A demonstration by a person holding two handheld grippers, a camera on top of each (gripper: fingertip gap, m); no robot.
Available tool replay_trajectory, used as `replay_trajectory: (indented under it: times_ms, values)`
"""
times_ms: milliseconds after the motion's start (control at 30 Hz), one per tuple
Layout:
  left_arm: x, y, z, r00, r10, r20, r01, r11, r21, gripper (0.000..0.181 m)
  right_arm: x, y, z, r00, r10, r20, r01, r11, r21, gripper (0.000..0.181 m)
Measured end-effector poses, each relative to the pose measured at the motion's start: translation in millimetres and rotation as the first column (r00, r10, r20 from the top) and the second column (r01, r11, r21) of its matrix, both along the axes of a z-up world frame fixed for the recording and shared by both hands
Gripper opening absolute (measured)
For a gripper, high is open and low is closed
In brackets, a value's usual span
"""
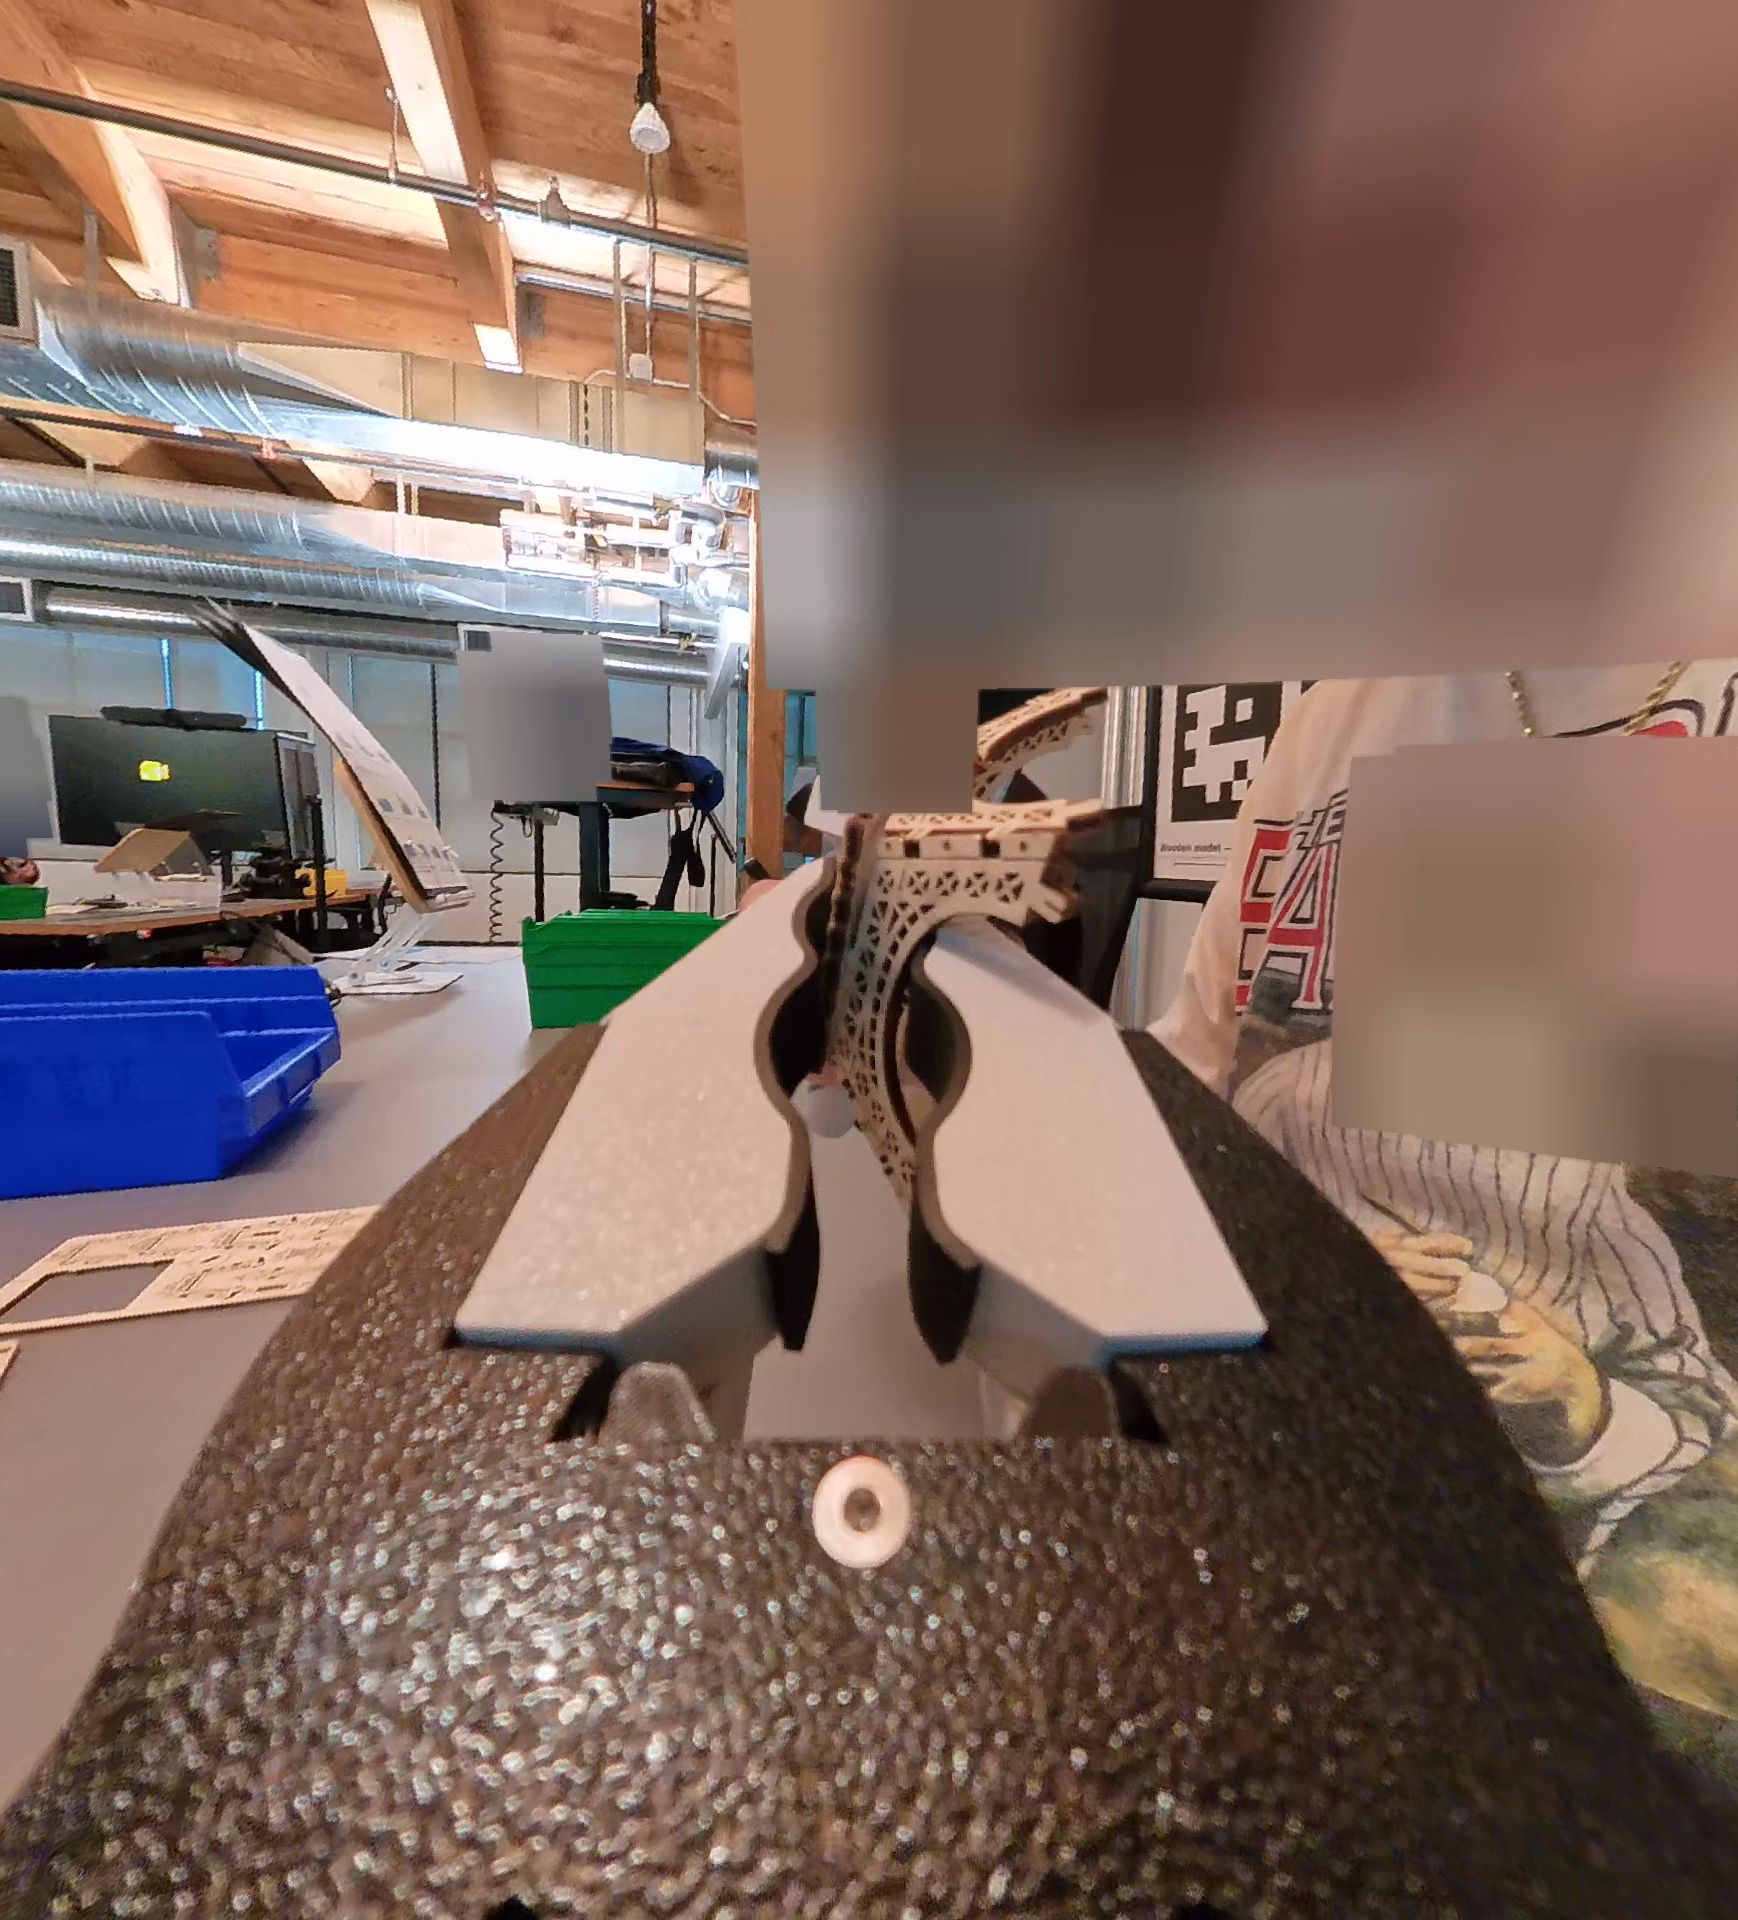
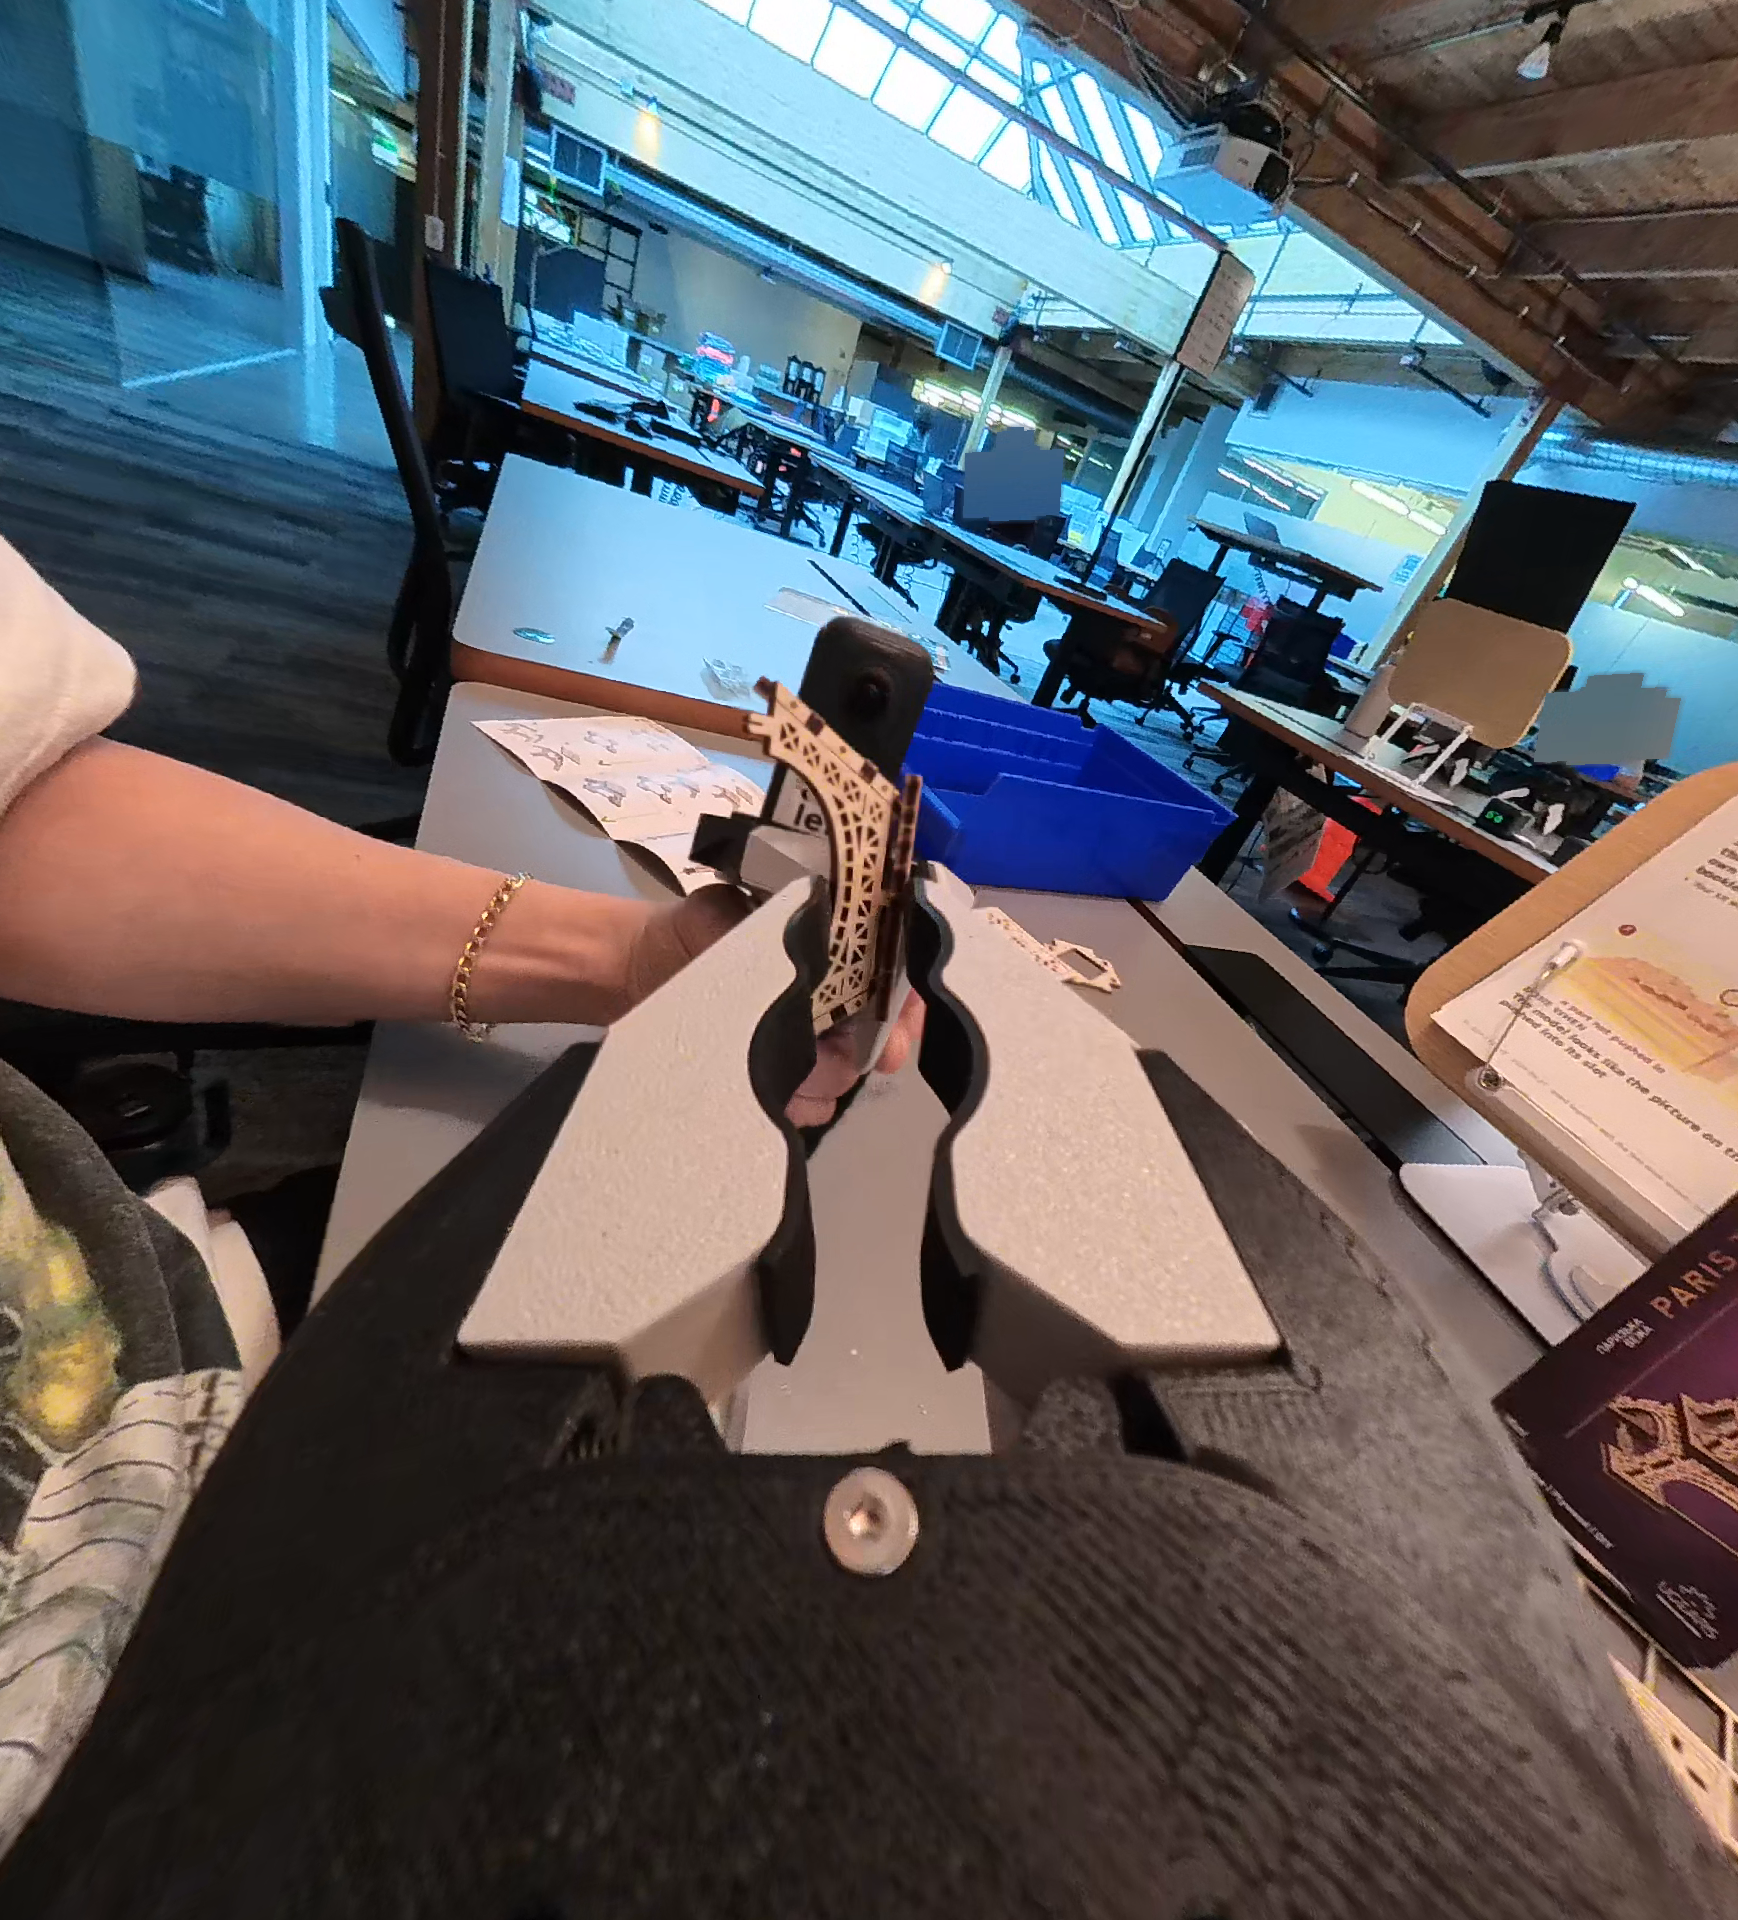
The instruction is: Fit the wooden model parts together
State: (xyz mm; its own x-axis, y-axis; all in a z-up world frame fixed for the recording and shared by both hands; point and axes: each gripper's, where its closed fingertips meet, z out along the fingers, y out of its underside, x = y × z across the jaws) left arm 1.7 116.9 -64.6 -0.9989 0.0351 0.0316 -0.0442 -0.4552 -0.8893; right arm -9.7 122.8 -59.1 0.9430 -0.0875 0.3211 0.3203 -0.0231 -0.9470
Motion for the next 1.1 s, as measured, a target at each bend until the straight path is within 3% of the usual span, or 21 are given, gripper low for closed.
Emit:
replay_trajectory:
  times_ms: [167, 267, 367, 400, 467, 567, 633, 733, 800, 867, 967, 1100]
  values:
    - [4.0, 1.3, -4.1, 0.999, 0.046, 0.007, -0.046, 0.998, 0.035, 0.006, 4.1, 1.2, -4.3, 1.000, -0.001, -0.018, 0.001, 1.000, -0.002, 0.012]
    - [16.2, 1.2, -6.5, 0.971, 0.208, 0.120, -0.219, 0.972, 0.086, 0.006, 14.9, -0.8, -8.3, 0.997, -0.008, -0.074, 0.010, 1.000, 0.027, 0.013]
    - [34.2, 2.1, -13.8, 0.886, 0.377, 0.269, -0.434, 0.880, 0.194, 0.006, 16.4, -11.6, -27.1, 0.978, 0.099, -0.182, -0.104, 0.994, -0.017, 0.064]
    - [39.5, 3.5, -18.3, 0.852, 0.412, 0.324, -0.494, 0.837, 0.235, 0.006, 15.7, -18.2, -34.7, 0.961, 0.144, -0.238, -0.158, 0.987, -0.038, 0.073]
    - [49.0, 5.9, -32.7, 0.768, 0.440, 0.465, -0.608, 0.728, 0.316, 0.006, 24.5, -30.6, -41.3, 0.930, 0.167, -0.326, -0.186, 0.982, -0.028, 0.073]
    - [65.6, 9.1, -58.7, 0.633, 0.421, 0.650, -0.750, 0.543, 0.379, 0.007, 49.8, -39.5, -39.4, 0.932, 0.119, -0.342, -0.107, 0.993, 0.054, 0.072]
    - [77.8, 8.9, -75.6, 0.524, 0.387, 0.758, -0.831, 0.425, 0.358, 0.006, 62.9, -38.5, -55.1, 0.939, 0.065, -0.338, -0.065, 0.998, 0.013, 0.071]
    - [98.3, 9.8, -105.9, 0.303, 0.211, 0.929, -0.943, 0.209, 0.260, 0.006, 83.0, -37.2, -94.2, 0.970, -0.079, -0.232, 0.041, 0.986, -0.163, 0.071]
    - [107.8, 7.4, -120.0, 0.180, 0.098, 0.979, -0.978, 0.129, 0.167, 0.006, 89.5, -36.7, -111.7, 0.973, -0.125, -0.195, 0.077, 0.968, -0.238, 0.070]
    - [111.9, 2.1, -137.1, 0.159, 0.012, 0.987, -0.981, 0.113, 0.157, 0.007, 96.4, -36.0, -122.8, 0.969, -0.162, -0.185, 0.108, 0.957, -0.269, 0.068]
    - [114.6, -0.9, -156.0, 0.203, -0.041, 0.978, -0.973, 0.104, 0.206, 0.010, 103.3, -36.3, -138.4, 0.967, -0.204, -0.153, 0.145, 0.933, -0.329, 0.064]
    - [111.4, 3.4, -167.3, 0.243, -0.057, 0.968, -0.963, 0.106, 0.248, 0.043, 103.9, -32.4, -153.1, 0.970, -0.215, -0.114, 0.155, 0.907, -0.393, 0.062]
